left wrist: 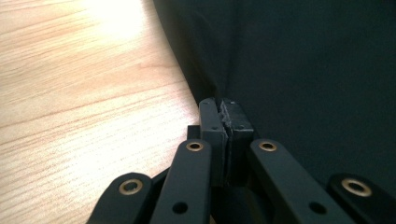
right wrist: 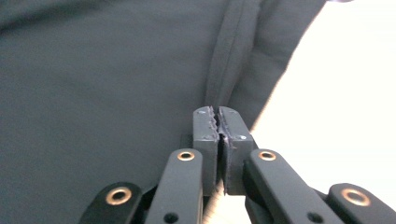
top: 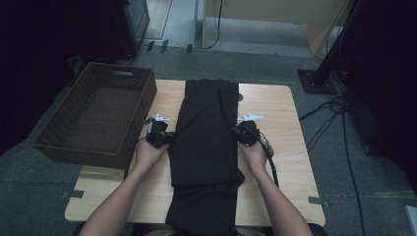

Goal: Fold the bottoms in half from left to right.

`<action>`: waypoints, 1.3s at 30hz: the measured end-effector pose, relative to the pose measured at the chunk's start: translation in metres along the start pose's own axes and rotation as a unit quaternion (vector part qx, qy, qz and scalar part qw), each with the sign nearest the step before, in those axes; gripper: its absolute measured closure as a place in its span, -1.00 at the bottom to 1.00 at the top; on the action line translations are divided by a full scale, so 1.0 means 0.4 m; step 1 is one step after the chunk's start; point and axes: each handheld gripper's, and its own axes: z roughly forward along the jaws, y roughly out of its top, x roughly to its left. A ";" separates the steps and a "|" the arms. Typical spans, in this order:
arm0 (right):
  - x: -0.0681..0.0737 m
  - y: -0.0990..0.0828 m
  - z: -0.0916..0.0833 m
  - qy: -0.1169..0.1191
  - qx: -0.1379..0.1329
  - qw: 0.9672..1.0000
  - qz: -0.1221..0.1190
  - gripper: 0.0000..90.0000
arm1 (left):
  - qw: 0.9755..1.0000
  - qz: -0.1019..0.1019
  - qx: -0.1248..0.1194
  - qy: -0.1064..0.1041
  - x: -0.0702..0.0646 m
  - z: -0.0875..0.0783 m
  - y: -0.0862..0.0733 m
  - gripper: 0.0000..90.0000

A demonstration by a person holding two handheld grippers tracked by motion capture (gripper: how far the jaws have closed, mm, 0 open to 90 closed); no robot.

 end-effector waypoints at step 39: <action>0.019 -0.023 -0.042 0.094 0.002 0.995 0.041 0.99 | 0.994 0.018 0.038 -0.099 -0.046 -0.139 -0.101 1.00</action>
